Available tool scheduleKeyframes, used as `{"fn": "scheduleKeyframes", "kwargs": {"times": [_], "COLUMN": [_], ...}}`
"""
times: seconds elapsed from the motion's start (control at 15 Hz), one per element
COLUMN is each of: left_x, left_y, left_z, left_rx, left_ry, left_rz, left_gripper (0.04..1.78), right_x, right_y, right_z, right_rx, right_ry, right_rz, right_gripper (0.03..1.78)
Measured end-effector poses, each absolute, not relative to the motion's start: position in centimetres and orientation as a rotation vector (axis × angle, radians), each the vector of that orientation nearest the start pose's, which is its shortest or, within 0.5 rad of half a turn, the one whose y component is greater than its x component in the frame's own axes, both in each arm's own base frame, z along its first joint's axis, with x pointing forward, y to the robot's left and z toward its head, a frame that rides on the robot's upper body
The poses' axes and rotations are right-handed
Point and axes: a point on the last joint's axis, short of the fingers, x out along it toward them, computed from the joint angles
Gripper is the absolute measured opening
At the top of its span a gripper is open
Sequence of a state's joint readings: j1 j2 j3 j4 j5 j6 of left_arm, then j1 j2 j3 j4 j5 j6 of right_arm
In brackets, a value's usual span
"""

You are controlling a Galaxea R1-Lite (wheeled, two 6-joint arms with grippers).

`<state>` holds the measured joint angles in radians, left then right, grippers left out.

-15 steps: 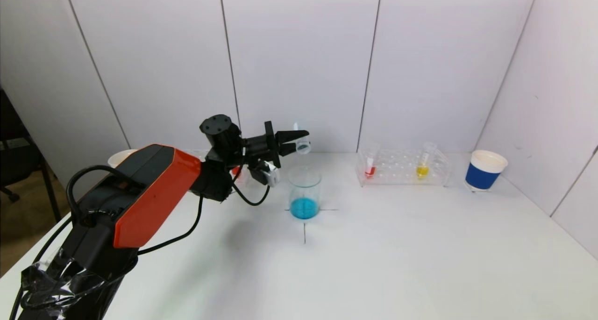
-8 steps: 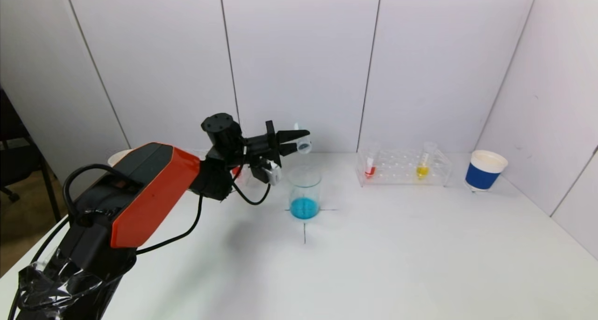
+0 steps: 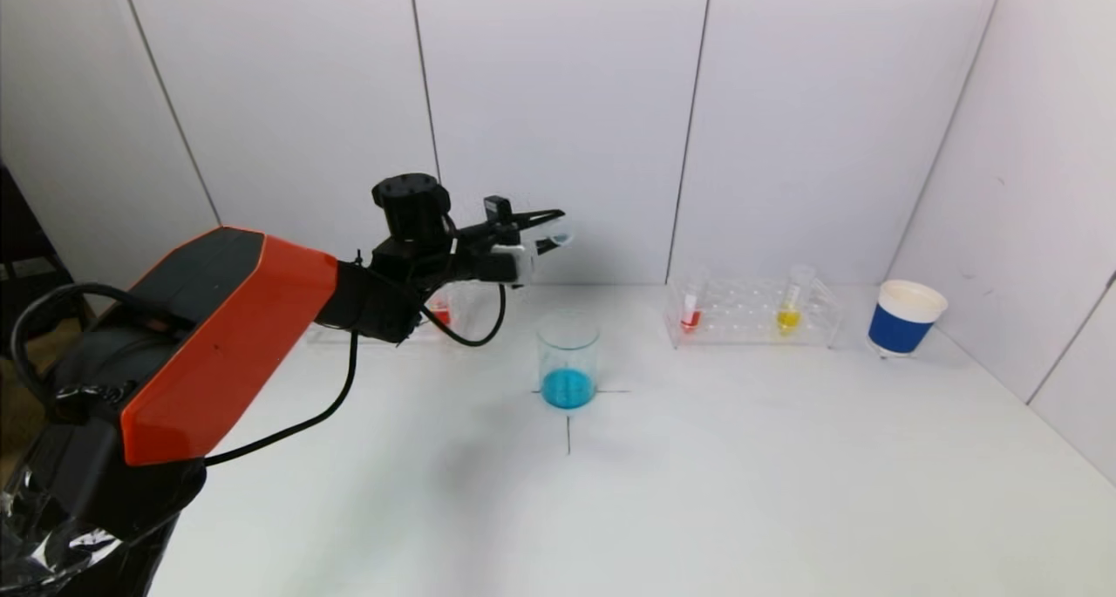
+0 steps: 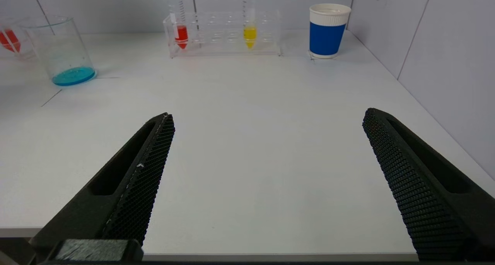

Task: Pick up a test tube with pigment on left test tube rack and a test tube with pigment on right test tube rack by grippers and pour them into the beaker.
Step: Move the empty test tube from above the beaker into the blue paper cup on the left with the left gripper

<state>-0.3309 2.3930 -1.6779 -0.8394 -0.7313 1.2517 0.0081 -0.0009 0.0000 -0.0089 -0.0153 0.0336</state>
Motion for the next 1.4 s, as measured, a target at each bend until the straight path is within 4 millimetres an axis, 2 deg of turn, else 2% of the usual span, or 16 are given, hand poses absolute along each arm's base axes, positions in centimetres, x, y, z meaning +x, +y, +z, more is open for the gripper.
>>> {"fn": "scheduleKeyframes", "kwargs": {"times": [0.4, 0.6, 0.8, 0.93, 1.07, 1.2, 1.4], "left_x": [45.2, 44.4, 43.4, 43.1, 43.0, 42.8, 42.0], "left_y": [-16.1, -15.2, -13.4, -11.3, -8.6, -5.8, -2.1], "left_z": [19.9, 22.4, 24.8, 25.8, 26.6, 27.0, 27.1], "left_rx": [0.893, 0.698, 0.523, 0.421, 0.395, 0.364, 0.268], "left_ry": [-0.385, -0.271, -0.170, -0.106, -0.079, -0.029, 0.069], "left_rz": [-0.747, -0.660, -0.561, -0.469, -0.338, -0.207, -0.108], "left_gripper": [0.45, 0.45, 0.45, 0.45, 0.45, 0.45, 0.45], "right_x": [-2.3, -2.3, -2.3, -2.3, -2.3, -2.3, -2.3], "right_y": [-0.1, -0.1, -0.1, -0.1, -0.1, -0.1, -0.1], "right_z": [7.6, 7.6, 7.6, 7.6, 7.6, 7.6, 7.6], "right_rx": [0.034, 0.034, 0.033, 0.034, 0.034, 0.033, 0.034], "right_ry": [-0.010, -0.010, -0.010, -0.010, -0.010, -0.010, -0.009], "right_rz": [-0.007, -0.007, -0.006, -0.007, -0.007, -0.007, -0.007], "right_gripper": [1.77, 1.77, 1.77, 1.77, 1.77, 1.77, 1.77]}}
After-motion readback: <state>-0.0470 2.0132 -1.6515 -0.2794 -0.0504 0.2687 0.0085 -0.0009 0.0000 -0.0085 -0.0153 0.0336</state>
